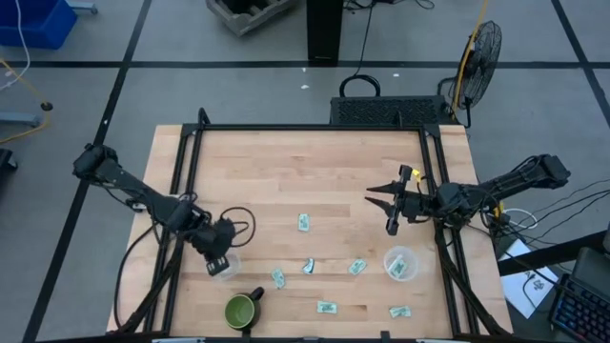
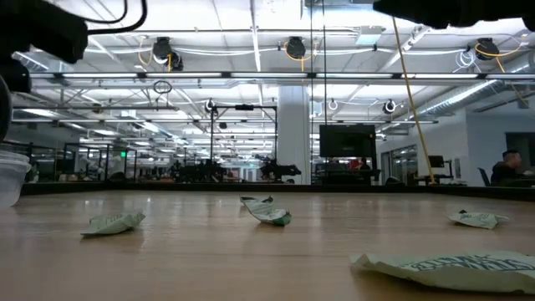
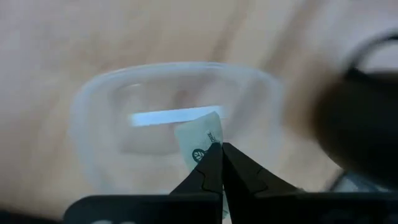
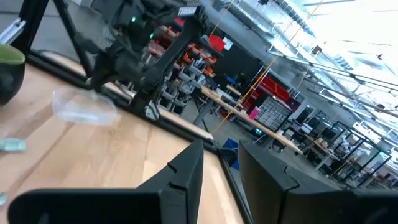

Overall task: Pick and place items into bin
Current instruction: Put the green stevia packet into the left transparent bin

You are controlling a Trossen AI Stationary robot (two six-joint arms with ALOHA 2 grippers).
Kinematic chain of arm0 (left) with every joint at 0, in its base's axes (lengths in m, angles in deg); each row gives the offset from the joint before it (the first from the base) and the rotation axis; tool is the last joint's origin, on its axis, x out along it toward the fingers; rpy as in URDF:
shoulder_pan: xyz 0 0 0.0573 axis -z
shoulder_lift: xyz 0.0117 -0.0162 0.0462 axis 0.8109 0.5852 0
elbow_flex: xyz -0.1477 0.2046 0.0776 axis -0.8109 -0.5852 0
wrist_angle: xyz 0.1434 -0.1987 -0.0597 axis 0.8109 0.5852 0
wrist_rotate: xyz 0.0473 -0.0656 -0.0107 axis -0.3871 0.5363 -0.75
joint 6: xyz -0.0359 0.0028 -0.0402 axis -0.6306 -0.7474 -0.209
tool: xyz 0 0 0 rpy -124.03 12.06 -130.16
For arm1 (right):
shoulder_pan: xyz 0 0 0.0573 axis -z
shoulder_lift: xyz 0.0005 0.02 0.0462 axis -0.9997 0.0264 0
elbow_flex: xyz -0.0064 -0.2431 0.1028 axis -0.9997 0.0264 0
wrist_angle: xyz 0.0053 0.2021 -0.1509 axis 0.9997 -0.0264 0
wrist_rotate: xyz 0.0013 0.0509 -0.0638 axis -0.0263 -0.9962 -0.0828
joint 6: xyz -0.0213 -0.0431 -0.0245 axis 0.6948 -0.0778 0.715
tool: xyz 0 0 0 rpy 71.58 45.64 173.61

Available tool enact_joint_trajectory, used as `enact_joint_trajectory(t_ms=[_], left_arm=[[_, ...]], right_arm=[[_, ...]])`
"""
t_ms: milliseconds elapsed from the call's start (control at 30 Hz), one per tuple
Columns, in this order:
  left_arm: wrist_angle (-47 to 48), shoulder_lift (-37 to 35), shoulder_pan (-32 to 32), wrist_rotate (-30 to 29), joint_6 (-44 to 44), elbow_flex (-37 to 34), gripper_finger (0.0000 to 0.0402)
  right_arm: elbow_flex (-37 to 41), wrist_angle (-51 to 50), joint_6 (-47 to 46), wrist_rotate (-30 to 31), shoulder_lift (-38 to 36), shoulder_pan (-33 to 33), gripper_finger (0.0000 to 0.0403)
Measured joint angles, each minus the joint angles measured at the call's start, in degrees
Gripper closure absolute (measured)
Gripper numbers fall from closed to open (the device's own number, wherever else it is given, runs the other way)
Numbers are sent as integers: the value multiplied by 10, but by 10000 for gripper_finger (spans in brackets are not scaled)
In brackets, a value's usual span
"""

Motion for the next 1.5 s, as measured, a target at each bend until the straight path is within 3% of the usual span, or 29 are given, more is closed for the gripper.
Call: enact_joint_trajectory(t_ms=[233, 533, 767, 1200, 1500], left_arm=[[2, 4, 21, -81, -69, 1, 381], [-16, 71, 38, -49, -96, -31, 392], [-82, 102, 37, -80, -90, -50, 370], [-86, 125, 36, -61, -91, -53, 368], [-83, 111, 23, 38, -106, -48, 349]], right_arm=[[14, 0, 23, 0, 0, 0, 308], [17, 3, 34, 1, 0, 0, 308], [17, 5, 51, 1, 0, 0, 307], [17, 38, 57, 1, 0, 0, 307], [17, 40, 31, -7, 12, 23, 307]])
